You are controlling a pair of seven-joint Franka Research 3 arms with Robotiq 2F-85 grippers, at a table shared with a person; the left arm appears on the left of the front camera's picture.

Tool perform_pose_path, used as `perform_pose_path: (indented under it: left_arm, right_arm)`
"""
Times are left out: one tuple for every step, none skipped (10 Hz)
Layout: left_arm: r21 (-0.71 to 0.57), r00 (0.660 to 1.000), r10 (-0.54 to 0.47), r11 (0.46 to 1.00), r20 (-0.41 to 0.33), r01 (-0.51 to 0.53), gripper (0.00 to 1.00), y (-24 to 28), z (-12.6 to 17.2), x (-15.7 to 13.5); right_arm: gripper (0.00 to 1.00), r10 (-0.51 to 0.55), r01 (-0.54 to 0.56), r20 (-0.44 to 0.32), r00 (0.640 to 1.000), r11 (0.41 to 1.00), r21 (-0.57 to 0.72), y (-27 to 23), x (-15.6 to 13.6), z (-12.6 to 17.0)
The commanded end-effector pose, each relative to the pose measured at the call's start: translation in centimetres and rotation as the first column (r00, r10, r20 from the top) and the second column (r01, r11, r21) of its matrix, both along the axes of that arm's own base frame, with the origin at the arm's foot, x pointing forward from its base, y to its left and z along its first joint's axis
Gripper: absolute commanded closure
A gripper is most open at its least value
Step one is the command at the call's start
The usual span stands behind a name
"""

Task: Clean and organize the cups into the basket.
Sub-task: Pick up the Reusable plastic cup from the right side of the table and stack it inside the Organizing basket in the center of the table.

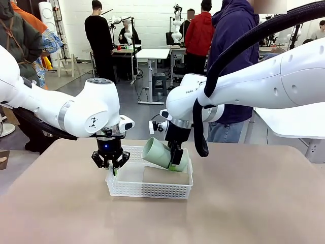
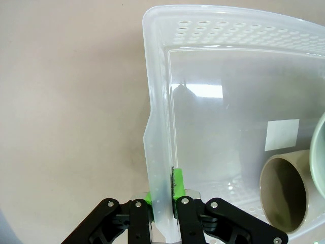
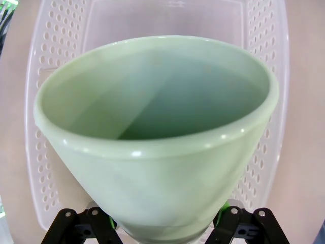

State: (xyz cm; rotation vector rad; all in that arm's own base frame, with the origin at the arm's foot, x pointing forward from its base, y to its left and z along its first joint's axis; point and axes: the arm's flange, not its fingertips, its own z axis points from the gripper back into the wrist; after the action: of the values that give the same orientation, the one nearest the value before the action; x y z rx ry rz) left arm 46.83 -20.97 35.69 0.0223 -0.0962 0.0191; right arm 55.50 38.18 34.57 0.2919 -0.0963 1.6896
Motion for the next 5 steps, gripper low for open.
perform_pose_path:
  left_arm:
    - [0.003,1.000,-0.008,1.000,0.003,0.008,1.00,0.0,0.1,0.0]
    - [0.003,1.000,-0.008,1.000,0.003,0.008,1.00,0.0,0.1,0.0]
    - [0.003,1.000,-0.008,1.000,0.003,0.008,1.00,0.0,0.1,0.0]
    - [0.003,1.000,-0.008,1.000,0.003,0.008,1.00,0.0,0.1,0.0]
    - [0.003,1.000,-0.008,1.000,0.003,0.008,1.00,0.0,0.1,0.0]
  right_arm:
    - [0.19,0.004,-0.003,-0.023,1.000,0.999,0.037,-0.3,0.4,-0.5]
    - [0.19,-0.001,0.002,-0.029,1.000,1.000,0.031,-0.3,0.6,-0.9]
    - [0.19,-0.006,0.007,-0.034,0.999,1.000,0.027,-0.4,0.8,-1.3]
    - [0.19,-0.013,0.014,-0.040,0.999,0.999,0.030,-0.4,0.9,-1.5]
    - [0.06,-0.013,0.015,-0.042,0.999,0.999,0.034,-0.4,0.9,-1.4]
